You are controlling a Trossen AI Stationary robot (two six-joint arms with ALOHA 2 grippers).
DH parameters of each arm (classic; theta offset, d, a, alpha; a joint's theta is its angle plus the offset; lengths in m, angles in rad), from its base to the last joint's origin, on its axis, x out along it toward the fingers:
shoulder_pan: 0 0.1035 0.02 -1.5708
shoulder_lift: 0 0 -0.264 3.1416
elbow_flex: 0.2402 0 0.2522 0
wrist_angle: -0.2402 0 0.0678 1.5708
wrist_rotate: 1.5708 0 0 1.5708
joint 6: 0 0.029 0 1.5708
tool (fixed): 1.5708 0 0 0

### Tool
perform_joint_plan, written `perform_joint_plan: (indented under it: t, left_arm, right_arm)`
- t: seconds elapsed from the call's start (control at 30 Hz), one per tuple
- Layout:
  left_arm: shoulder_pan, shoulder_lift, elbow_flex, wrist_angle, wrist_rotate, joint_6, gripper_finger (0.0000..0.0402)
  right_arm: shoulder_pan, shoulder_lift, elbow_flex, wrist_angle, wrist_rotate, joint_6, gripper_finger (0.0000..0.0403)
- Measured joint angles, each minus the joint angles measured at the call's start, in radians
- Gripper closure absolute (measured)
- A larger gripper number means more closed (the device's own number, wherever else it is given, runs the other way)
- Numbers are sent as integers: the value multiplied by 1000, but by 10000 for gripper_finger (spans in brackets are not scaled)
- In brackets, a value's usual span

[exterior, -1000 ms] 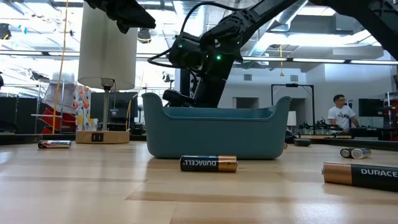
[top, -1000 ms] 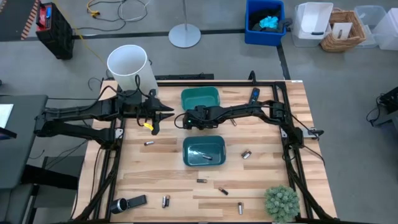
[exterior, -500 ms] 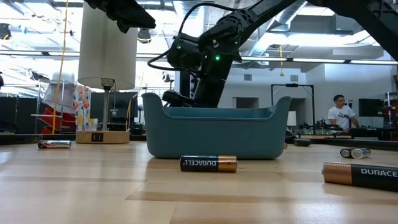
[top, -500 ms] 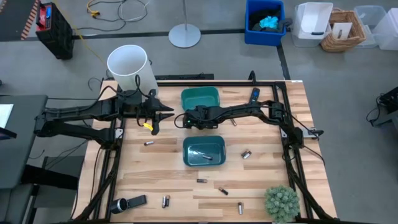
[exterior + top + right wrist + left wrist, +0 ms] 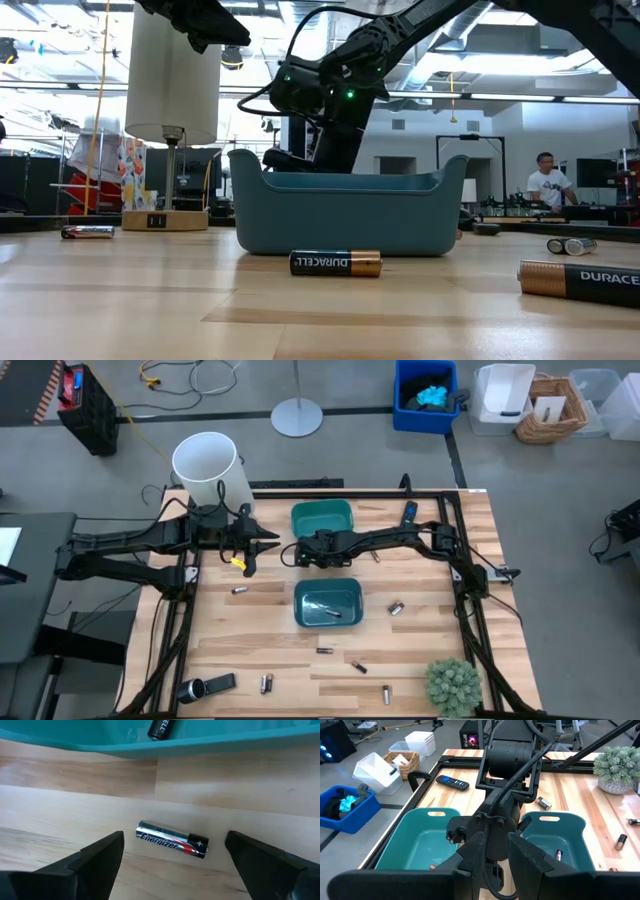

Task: Sort batteries
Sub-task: Put the silver battery into the blue bin

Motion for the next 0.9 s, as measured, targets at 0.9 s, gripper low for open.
perform_joint_plan:
  t: [0.9]
  left_arm:
    - [0,0,0,1,0,10,319]
  right_arm:
    - [-2,31,53,-92,15,4,19]
